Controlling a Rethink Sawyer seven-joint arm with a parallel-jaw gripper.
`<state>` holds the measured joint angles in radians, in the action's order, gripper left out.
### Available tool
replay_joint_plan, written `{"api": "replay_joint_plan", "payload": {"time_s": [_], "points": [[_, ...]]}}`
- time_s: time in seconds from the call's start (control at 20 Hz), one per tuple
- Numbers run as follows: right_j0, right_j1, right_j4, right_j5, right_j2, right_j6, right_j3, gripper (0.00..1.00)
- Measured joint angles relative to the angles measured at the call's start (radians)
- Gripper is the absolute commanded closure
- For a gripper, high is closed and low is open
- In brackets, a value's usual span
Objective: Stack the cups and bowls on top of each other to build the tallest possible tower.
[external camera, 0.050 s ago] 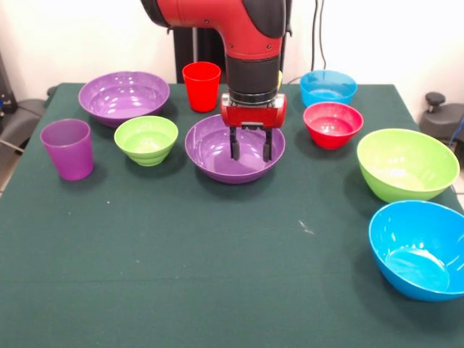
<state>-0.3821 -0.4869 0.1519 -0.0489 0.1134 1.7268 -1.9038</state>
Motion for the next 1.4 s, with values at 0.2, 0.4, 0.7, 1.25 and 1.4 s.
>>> {"api": "replay_joint_plan", "payload": {"time_s": [0.2, 0.4, 0.7, 1.25, 1.4], "points": [[0.003, 0.008, 0.0, 0.0, 0.001, 0.0, 0.001, 0.0], [0.016, 0.014, 0.0, 0.0, 0.002, 0.0, 0.001, 0.0], [0.03, 0.016, 0.0, 0.0, 0.004, 0.0, 0.006, 0.0], [0.081, 0.032, 0.0, 0.0, -0.012, 0.0, 0.085, 0.0], [0.102, 0.05, 0.0, 0.0, -0.016, 0.0, 0.125, 0.0]]}}
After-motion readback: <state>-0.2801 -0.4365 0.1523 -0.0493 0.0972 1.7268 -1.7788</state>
